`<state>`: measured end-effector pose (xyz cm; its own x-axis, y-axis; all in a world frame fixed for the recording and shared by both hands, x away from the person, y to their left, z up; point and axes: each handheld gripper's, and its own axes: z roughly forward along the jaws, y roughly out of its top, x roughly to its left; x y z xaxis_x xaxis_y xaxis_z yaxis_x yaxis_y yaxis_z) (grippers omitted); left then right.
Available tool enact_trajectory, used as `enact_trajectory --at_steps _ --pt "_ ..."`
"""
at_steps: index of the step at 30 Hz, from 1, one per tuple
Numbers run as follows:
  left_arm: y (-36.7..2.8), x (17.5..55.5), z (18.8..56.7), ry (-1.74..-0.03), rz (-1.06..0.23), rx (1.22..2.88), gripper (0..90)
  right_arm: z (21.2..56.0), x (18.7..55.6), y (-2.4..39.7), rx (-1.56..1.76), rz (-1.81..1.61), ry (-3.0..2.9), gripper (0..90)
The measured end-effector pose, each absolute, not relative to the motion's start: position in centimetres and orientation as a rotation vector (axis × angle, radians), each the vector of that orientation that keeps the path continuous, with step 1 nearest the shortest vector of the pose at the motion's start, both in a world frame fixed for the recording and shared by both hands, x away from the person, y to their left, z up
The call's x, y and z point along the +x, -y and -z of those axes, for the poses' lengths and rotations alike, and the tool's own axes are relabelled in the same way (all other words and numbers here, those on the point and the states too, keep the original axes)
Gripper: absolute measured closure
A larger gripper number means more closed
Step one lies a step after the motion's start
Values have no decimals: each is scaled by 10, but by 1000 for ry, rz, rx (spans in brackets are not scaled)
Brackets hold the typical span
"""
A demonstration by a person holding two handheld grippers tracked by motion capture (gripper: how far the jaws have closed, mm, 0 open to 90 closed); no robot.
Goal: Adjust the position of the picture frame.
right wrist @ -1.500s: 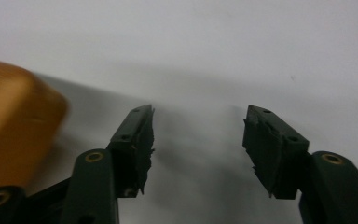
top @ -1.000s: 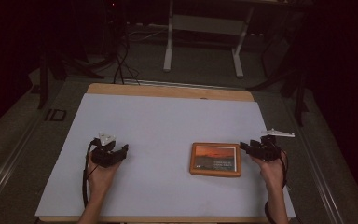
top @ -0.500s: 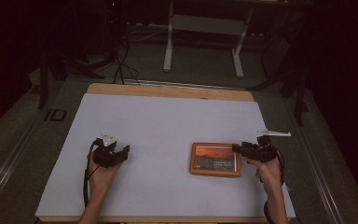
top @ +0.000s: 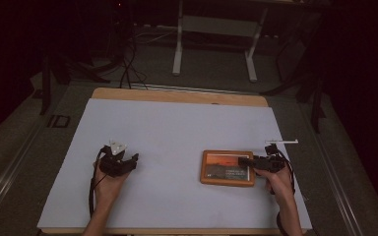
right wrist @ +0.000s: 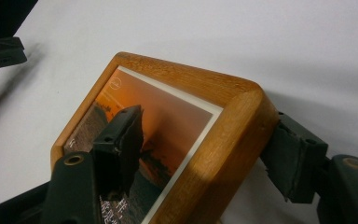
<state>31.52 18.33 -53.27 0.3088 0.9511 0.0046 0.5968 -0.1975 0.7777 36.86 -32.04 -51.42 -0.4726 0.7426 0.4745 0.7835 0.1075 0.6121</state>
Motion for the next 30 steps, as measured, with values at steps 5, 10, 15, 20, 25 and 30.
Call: enact_trajectory --at_steps 5,10,15,20,25,30 --pt "-179 314 532 -1339 -653 1911 431 513 369 319 -1590 1331 2293 366" --pt "-172 311 527 -1263 -572 1901 442 505 370 306 -1554 1376 2322 486" --pt "-163 310 523 -1183 -535 1932 446 505 373 293 -1518 1390 2312 513" --pt "-151 308 517 -1081 -431 1957 445 507 377 288 -1467 1480 2181 611" --pt "-143 307 508 -1005 -365 1958 446 496 375 287 -1404 1564 2137 657" --pt "-123 307 487 -845 -260 1981 446 482 373 279 -1346 1595 2177 674"
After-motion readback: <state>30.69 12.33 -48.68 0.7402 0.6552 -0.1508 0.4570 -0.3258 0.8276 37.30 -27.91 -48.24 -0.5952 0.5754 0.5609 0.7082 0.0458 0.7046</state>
